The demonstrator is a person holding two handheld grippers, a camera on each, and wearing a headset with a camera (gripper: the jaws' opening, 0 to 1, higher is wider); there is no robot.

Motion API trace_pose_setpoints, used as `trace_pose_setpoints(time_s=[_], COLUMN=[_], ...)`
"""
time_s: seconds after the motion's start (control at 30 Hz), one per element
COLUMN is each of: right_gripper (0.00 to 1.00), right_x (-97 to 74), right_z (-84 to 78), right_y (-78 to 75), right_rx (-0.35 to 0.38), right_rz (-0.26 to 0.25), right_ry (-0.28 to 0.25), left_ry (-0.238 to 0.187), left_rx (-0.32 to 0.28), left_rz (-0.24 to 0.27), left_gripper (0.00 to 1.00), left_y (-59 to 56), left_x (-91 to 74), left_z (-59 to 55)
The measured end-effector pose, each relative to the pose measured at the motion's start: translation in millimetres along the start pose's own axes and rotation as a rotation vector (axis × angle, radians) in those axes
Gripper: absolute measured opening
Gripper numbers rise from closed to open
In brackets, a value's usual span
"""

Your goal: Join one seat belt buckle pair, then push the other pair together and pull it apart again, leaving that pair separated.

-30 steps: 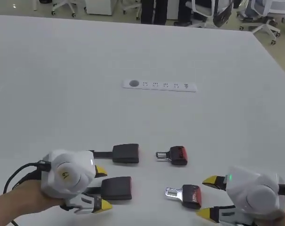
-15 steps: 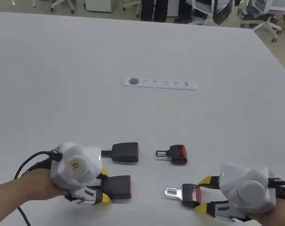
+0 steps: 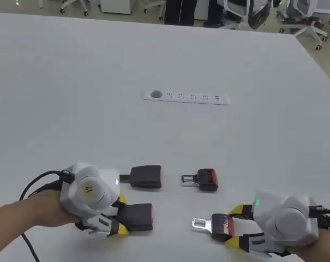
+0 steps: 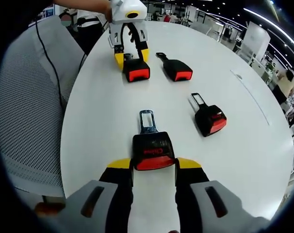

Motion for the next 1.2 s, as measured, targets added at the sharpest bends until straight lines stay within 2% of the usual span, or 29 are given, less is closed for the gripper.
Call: trace_pose_setpoints(time_s=[0.4, 0.6, 0.9, 1.2], right_gripper=[0.31, 0.31, 0.31, 0.31], right_x=[-0.1, 0.7, 2.5, 8.1], right_z=[-0.5, 0.4, 11.7, 19.9], right_y=[-0.5, -1.5, -0.8, 1.4], right_rx=[-0.038, -0.054, -0.064, -0.072], right_rz=[0.021, 0.028, 0.029, 0.038], right_ry=[0.013, 0.021, 0.009, -0.001], left_ry=[0.022, 0.059, 0.103, 0.122], left_rx=[0.025, 0.047, 0.058, 0.05], left_rz=[-0.026, -0.046, -0.061, -0.062], left_gripper=[0.32, 0.32, 0.32, 0.32], left_y=[-0.2, 1.6, 3.8, 2.2], left_x=[-0.9, -0.9, 0.0, -0.2], left_z=[1.2, -0.2, -0.4, 1.4])
Point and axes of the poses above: the centre of the closed fingertips' face, and the gripper's own axes: x roughly forward along the fingers, y roughly to its left, z roughly out of its top, the point moved 4 cm from there along -x, roughly backward along the fingers, and after that the axes turned 10 degrees about -z, right-handed, at the moved point
